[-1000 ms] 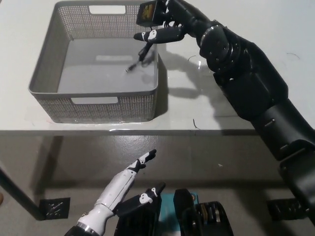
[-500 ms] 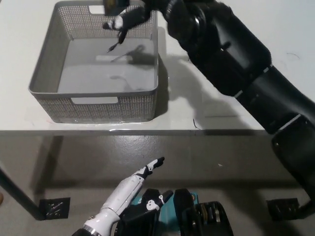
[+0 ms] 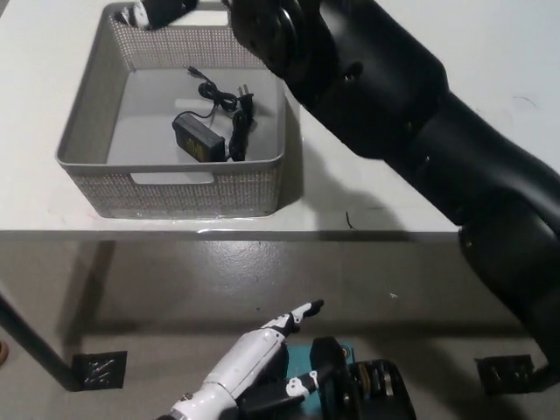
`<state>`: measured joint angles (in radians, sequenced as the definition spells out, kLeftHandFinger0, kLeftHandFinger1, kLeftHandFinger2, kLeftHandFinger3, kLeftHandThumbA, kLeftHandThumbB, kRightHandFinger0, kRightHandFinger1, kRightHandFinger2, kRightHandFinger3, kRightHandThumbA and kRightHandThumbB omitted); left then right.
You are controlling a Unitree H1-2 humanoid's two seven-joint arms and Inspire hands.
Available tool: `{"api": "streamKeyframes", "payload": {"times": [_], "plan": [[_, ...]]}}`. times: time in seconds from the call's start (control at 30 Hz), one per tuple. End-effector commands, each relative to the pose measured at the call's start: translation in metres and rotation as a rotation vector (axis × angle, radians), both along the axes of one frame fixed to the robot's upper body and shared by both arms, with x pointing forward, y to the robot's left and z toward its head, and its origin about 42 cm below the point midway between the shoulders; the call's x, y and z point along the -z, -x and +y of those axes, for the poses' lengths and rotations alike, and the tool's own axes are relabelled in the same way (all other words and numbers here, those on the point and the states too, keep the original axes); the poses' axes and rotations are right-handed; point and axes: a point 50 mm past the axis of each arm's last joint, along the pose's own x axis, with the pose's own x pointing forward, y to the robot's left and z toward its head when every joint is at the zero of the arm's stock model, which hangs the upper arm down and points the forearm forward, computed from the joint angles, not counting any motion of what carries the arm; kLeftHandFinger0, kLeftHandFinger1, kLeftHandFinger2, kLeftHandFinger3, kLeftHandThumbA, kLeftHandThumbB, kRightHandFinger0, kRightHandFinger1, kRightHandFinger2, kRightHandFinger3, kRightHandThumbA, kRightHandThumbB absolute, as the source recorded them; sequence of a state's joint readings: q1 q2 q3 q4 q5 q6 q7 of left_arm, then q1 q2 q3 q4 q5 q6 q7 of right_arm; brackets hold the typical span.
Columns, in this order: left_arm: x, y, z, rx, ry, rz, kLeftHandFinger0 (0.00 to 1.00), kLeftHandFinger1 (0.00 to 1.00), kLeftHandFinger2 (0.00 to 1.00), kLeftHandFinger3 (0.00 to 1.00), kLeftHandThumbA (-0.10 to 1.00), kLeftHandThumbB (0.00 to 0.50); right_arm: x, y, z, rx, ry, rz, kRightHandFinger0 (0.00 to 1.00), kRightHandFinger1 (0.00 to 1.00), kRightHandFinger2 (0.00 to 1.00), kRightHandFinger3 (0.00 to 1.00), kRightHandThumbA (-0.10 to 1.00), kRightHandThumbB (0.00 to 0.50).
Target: Use the right hand to pick up a black power cord and place it into a container on the left hand side
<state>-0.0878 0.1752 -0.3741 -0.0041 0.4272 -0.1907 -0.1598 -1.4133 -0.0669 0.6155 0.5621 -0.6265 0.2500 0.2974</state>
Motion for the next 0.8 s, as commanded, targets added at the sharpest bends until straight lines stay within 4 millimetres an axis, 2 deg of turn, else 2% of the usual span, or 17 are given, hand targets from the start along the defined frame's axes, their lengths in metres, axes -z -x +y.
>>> {"api": "streamKeyframes", "payload": {"times": [0.0, 0.03, 0.17, 0.2, 0.27, 0.37, 0.47, 0.53, 0.63, 0.67, 0.7, 0.77], "plan": [[-0.008, -0.004, -0.003, 0.05, -0.002, -0.062, 0.92, 0.99, 1.0, 1.0, 0.72, 0.111, -0.036, 0.002, -0.019, 0.02, -0.079, -0.11, 1.0, 1.0, 1.0, 1.0, 0.8, 0.411], [-0.009, -0.006, -0.005, 0.051, -0.004, -0.067, 0.92, 0.99, 1.0, 1.0, 0.73, 0.122, -0.038, 0.001, -0.023, 0.023, -0.089, -0.106, 1.0, 1.0, 1.0, 1.0, 0.81, 0.419], [-0.007, -0.006, -0.006, 0.055, -0.008, -0.075, 0.91, 0.98, 1.0, 1.0, 0.74, 0.109, -0.036, 0.004, -0.04, 0.016, -0.158, -0.077, 1.0, 1.0, 1.0, 1.0, 0.83, 0.415], [-0.007, -0.004, -0.006, 0.058, -0.014, -0.061, 0.92, 0.99, 1.0, 1.0, 0.75, 0.112, -0.034, 0.006, -0.048, 0.017, -0.195, -0.064, 1.0, 1.0, 1.0, 1.0, 0.83, 0.394], [-0.005, -0.001, -0.005, 0.06, -0.023, -0.052, 0.91, 0.99, 1.0, 1.0, 0.76, 0.11, -0.031, 0.01, -0.062, 0.004, -0.273, -0.033, 1.0, 1.0, 1.0, 1.0, 0.9, 0.441], [-0.004, 0.002, -0.002, 0.06, -0.036, -0.043, 0.91, 0.98, 1.0, 1.0, 0.78, 0.108, -0.032, 0.017, -0.081, -0.007, -0.382, 0.003, 1.0, 1.0, 1.0, 1.0, 0.94, 0.435], [-0.003, 0.003, -0.001, 0.055, -0.028, -0.049, 0.91, 0.98, 1.0, 1.0, 0.73, 0.1, -0.04, 0.025, -0.107, -0.047, -0.535, 0.027, 1.0, 1.0, 1.0, 1.0, 1.0, 0.462], [-0.001, 0.006, 0.0, 0.05, -0.03, -0.045, 0.92, 0.99, 1.0, 1.0, 0.74, 0.106, -0.051, 0.028, -0.139, -0.089, -0.648, 0.02, 1.0, 1.0, 1.0, 1.0, 1.0, 0.474], [-0.001, 0.008, 0.002, 0.043, -0.04, -0.044, 0.92, 0.99, 1.0, 1.0, 0.77, 0.107, -0.063, 0.034, -0.169, -0.121, -0.789, 0.065, 1.0, 1.0, 1.0, 1.0, 1.0, 0.487], [0.0, 0.008, 0.002, 0.039, -0.039, -0.047, 0.92, 0.99, 1.0, 1.0, 0.78, 0.112, -0.066, 0.038, -0.179, -0.127, -0.817, 0.049, 1.0, 1.0, 1.0, 1.0, 1.0, 0.471], [0.0, 0.008, 0.005, 0.03, -0.035, -0.05, 0.92, 0.98, 1.0, 1.0, 0.79, 0.117, -0.069, 0.049, -0.2, -0.14, -0.872, 0.031, 1.0, 1.0, 1.0, 1.0, 1.0, 0.455], [-0.001, 0.009, 0.009, 0.019, -0.035, -0.052, 0.91, 0.98, 1.0, 1.0, 0.82, 0.125, -0.067, 0.059, -0.22, -0.154, -0.935, 0.029, 1.0, 1.0, 1.0, 1.0, 1.0, 0.455]]}}
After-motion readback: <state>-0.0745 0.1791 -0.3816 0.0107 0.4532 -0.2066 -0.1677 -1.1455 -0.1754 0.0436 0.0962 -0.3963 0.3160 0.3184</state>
